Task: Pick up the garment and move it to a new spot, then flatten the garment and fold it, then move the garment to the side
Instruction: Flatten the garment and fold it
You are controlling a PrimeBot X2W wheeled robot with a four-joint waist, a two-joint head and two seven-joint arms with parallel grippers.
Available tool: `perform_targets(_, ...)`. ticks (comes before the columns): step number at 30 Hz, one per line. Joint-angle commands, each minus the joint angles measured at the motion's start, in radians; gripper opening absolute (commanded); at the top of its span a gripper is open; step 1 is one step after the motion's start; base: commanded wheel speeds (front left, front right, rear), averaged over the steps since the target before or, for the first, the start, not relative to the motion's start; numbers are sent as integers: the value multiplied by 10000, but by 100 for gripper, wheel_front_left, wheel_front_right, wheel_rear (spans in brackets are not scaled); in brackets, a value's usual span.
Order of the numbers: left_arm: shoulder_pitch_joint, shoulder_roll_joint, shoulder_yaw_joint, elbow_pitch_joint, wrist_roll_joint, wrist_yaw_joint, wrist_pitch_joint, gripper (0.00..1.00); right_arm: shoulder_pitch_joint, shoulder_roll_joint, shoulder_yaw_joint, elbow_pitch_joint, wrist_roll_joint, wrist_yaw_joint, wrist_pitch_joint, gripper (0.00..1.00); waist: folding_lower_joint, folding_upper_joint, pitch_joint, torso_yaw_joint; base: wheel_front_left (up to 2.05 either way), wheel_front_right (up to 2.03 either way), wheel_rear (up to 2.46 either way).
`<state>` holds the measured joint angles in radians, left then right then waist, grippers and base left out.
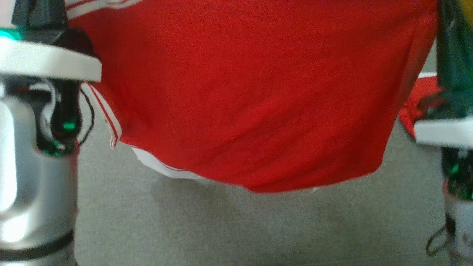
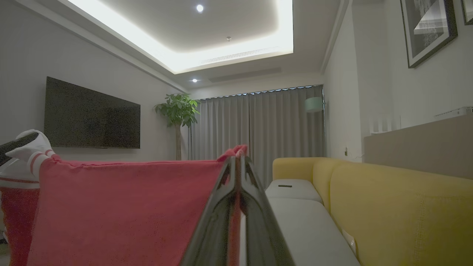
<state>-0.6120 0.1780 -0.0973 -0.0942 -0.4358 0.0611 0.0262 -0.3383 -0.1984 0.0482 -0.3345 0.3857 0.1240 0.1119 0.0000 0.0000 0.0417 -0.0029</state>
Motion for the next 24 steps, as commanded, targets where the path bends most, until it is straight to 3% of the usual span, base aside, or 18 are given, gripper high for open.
perform_targets(1, -1003, 411, 329, -113, -33, -105, 125, 0, -1060, -179, 100, -56, -6, 67, 119, 0, 0, 0, 697, 19, 0, 0, 0)
perform_targets(8, -3849, 858, 281, 2426, -69, -721, 72, 0, -4845, -1071, 916, 3119, 90, 67, -60, 0, 0, 0, 2564, -143, 0, 0, 0)
perform_targets(16, -7622, 1077, 316, 6214, 415, -901, -1521, 0, -9596, -1344, 1710, 8085, -659, 67, -2377, 0, 0, 0, 3760, -72, 0, 0, 0)
perform_targets(24, -8392, 689, 306, 8051, 288, -1261, -2651, 0, -10796, -1020, 2161, 10643, -670, 67, -3620, 0, 0, 0, 3765, 221, 0, 0, 0)
